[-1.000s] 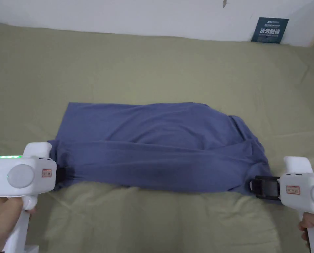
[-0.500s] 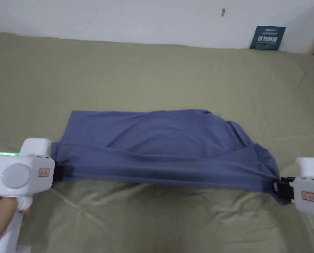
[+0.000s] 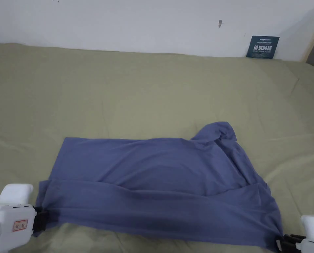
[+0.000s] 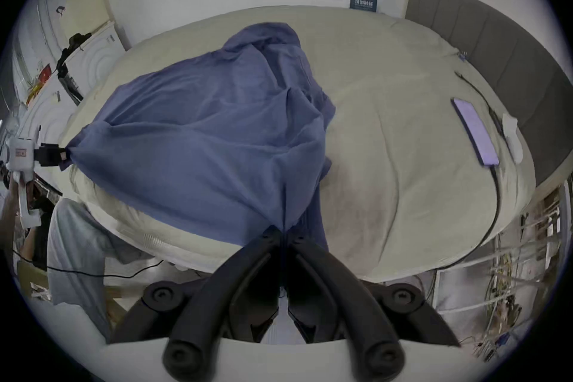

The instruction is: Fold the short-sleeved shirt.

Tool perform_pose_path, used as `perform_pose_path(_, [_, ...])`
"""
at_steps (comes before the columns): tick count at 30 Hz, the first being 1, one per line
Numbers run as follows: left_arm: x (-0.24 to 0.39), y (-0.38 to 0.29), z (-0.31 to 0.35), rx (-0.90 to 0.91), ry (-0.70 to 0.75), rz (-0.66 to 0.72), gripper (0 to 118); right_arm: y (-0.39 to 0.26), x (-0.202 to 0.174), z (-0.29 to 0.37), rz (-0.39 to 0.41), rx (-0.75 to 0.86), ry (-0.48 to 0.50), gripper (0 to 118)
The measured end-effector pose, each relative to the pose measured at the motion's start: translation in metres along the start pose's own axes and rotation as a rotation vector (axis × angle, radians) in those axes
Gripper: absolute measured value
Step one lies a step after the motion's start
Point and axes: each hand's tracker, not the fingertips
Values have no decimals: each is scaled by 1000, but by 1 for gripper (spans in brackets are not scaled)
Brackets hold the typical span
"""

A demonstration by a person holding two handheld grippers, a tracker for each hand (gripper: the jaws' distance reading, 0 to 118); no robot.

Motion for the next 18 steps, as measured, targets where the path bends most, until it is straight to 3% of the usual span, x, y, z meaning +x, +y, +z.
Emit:
perform_pose_path(1, [-1,-1,-1,2,-7,8,8,2,0,-3,-8,-9,5,20])
perform_pose_path(2, [-2,-1,-3,-3,-11,17,10,2,-2,-3,-14,-20,-3,52])
perform_pose_path(3, [-4,1,-6,-10,-26,29,39,4,-4,-3,-6,-32,-24,109])
perform_pose_path(4, [-5,2,-6,-16,-43,34,82,7,-5,-3,10,-43,-40,116])
perform_pose_path(5, [-10,2,-5,-9,-31,42,116,10,-5,-2,28,-45,-46,111])
perform_pose_path(6, [-13,5,-4,5,-19,52,118,18,-7,15,31,91,-61,108])
perform_pose_path(8, [-16,18,6,77,-25,84,118,37,-8,22,21,42,-48,105])
perform_pose_path(11, [-15,50,7,107,-18,87,113,73,-2,22,5,160,-48,105])
perform_pose_path(12, [-13,64,4,123,-15,75,104,89,-3,17,5,170,-58,100])
perform_pose_path(13, [-11,75,1,137,-4,68,87,101,-3,13,0,183,-55,89])
perform_pose_path(14, [-9,89,-6,150,-4,65,52,116,-3,3,-5,199,-49,66])
perform_pose_path(15, [-7,102,-17,152,-9,69,0,129,-4,-8,-20,202,-49,18])
perform_pose_path(16, [-5,116,-24,159,-7,74,0,138,-4,-17,-37,199,-48,0])
perform_pose_path(18, [0,144,-45,136,-16,68,0,166,-4,-38,-36,189,-44,0])
